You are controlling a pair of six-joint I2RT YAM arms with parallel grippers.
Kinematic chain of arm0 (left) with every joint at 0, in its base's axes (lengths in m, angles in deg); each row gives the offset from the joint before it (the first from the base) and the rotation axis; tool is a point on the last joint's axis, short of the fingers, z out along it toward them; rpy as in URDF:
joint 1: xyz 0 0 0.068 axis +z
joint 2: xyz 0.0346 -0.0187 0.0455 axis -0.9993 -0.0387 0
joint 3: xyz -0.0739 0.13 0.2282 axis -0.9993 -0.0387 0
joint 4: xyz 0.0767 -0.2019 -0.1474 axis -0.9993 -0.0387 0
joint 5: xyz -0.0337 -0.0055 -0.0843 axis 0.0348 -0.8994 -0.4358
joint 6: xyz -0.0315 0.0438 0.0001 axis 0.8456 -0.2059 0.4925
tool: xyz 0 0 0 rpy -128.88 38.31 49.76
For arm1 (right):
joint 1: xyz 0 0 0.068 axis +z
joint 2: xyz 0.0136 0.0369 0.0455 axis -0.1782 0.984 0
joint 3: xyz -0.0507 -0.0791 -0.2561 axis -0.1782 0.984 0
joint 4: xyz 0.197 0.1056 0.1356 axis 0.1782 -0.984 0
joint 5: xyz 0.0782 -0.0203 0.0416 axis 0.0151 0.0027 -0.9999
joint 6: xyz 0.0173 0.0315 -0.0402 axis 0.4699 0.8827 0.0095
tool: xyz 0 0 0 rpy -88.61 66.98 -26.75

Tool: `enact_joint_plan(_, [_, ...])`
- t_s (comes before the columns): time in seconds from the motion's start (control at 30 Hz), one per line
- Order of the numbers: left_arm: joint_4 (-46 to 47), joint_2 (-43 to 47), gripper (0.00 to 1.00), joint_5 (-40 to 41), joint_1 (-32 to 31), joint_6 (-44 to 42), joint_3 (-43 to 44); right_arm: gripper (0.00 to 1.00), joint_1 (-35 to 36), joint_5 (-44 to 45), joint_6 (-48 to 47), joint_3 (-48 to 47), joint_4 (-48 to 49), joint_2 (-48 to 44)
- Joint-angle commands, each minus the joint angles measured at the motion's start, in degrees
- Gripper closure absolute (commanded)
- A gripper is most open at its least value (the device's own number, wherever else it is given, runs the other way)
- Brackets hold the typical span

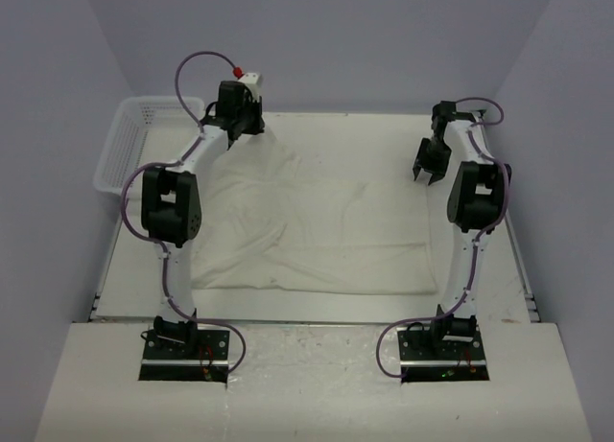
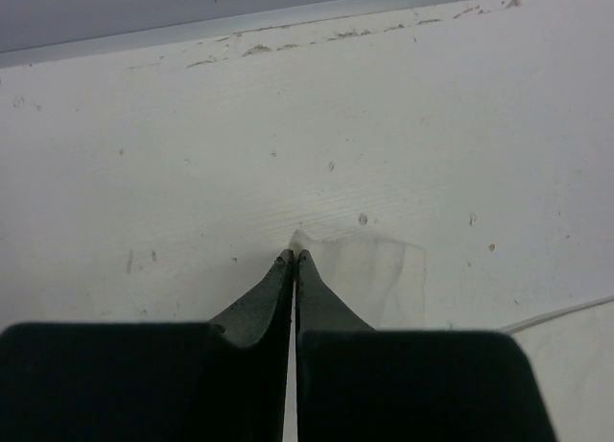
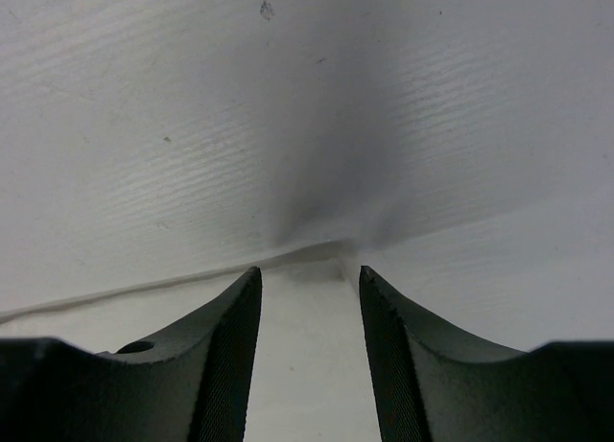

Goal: Fold and stack the t-shirts

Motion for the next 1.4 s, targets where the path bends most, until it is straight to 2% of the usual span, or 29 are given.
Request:
enact_joint_plan(0.0, [3.0, 4.4, 1.00, -1.1, -0.5, 0.5, -0.7, 0.53, -0.1, -1.3, -1.0, -4.1, -4.9, 1.4])
enact_joint_plan(0.27, [3.8, 7.3, 1.00, -2.2, -0.6, 0.7, -1.5, 0.52, -0.1, -3.7, -0.7, -9.0, -10.2, 5.0])
enact_joint_plan(0.5, [4.8, 8.2, 1.00, -3.1, -0.6, 0.9, -1.8, 0.59, 0.0, -3.9, -0.2, -6.8, -9.2, 4.9])
enact_joint_plan(0.63, [5.0, 7.8, 1.00, -3.7, -0.6, 1.1, -1.9, 0.66, 0.0, -3.6, 0.8, -6.1, -7.9, 4.5])
enact_joint_plan(0.8, [5.1, 7.1, 1.00, -3.9, -0.6, 1.0, -2.3, 0.68, -0.1, -3.0, 2.1, -6.3, -7.1, 4.3])
enact_joint_plan(0.83, [5.1, 7.0, 1.00, -3.9, -0.6, 1.1, -2.4, 0.69, -0.1, -3.0, 2.4, -6.4, -7.0, 4.3])
enact_joint_plan(0.93, [5.1, 6.9, 1.00, -3.9, -0.7, 1.1, -2.6, 0.82, 0.0, -2.1, 3.2, -6.8, -6.5, 4.2])
enact_joint_plan(0.97, [5.1, 6.8, 1.00, -3.7, -0.7, 1.0, -2.6, 0.91, 0.0, -2.0, 3.2, -6.7, -6.0, 4.0])
enact_joint_plan(1.0, [5.1, 6.8, 1.00, -3.4, -0.7, 1.0, -2.7, 0.93, 0.0, -1.9, 3.2, -5.9, -5.5, 3.6])
enact_joint_plan(1.2, [5.2, 7.3, 1.00, 0.8, -1.3, 2.0, -5.4, 0.96, 0.5, 1.0, 3.2, -2.7, -1.4, 0.0])
enact_joint_plan(1.37, [5.0, 9.8, 1.00, 9.3, -1.5, 6.4, -9.5, 0.99, 0.7, 1.7, 1.5, 0.3, 2.2, -3.3])
